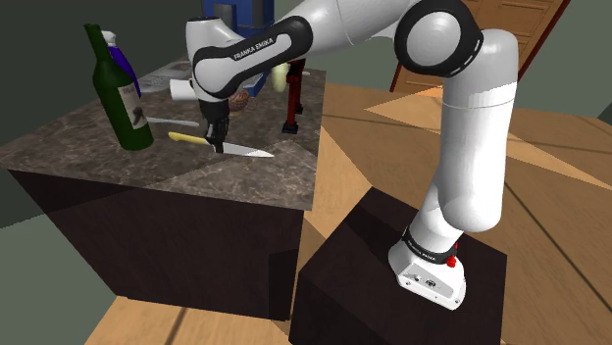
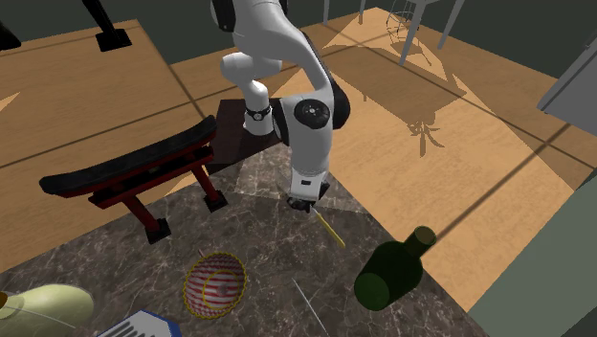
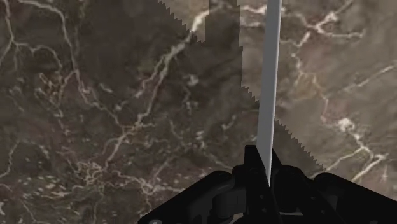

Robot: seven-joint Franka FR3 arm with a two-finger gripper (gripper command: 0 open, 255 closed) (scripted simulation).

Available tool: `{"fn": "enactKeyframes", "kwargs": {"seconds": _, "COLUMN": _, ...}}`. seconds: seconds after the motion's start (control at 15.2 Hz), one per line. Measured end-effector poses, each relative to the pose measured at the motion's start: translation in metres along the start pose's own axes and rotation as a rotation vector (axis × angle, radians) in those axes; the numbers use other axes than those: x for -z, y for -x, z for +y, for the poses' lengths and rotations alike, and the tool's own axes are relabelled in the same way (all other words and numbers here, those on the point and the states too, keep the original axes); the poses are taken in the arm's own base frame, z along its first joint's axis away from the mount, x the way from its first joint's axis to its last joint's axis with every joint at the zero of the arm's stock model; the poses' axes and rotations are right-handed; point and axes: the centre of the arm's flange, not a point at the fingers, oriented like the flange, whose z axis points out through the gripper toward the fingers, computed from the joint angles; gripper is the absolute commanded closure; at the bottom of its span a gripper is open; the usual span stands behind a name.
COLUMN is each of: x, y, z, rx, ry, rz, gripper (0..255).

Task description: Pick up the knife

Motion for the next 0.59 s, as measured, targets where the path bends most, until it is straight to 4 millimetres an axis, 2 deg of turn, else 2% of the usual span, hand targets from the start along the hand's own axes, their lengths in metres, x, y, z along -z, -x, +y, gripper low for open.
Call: {"fn": "enactKeyframes", "kwargs": {"seconds": 0.59, "x": 0.046, "y": -0.001, "z": -0.001, "rx": 0.0, "ry": 0.0, "rz": 0.0, "gripper": 255}}
